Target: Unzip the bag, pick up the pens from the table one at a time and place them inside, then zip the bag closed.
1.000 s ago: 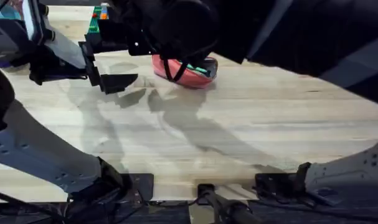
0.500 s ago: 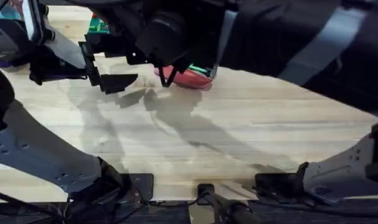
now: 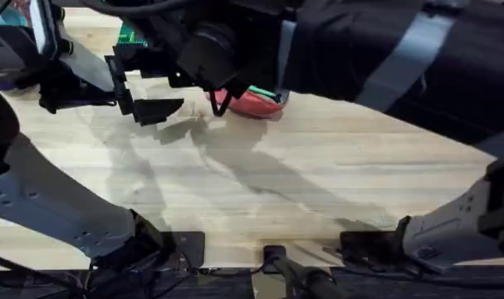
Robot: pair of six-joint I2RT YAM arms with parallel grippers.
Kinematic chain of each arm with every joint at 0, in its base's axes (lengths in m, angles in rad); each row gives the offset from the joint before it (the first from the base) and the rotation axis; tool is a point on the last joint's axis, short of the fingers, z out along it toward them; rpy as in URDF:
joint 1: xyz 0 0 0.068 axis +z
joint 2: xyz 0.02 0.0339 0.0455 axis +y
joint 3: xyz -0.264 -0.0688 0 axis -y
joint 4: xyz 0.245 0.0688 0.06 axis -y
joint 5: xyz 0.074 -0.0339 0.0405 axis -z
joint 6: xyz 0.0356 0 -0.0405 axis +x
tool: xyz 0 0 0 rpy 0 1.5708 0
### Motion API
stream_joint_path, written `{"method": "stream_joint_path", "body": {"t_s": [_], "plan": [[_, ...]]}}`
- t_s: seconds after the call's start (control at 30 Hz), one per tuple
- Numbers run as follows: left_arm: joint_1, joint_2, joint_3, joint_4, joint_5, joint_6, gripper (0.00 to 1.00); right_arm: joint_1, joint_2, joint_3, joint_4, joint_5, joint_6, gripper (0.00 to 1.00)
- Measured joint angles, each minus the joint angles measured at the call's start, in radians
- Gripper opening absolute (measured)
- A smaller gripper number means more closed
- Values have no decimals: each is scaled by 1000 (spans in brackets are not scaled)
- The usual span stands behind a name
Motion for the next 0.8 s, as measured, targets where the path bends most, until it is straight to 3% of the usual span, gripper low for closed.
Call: {"method": "stream_joint_path", "body": {"t_s": [0.8], "plan": [[0,0,0,0,0,0,993,-56,107,0,84,-52,26,998]]}}
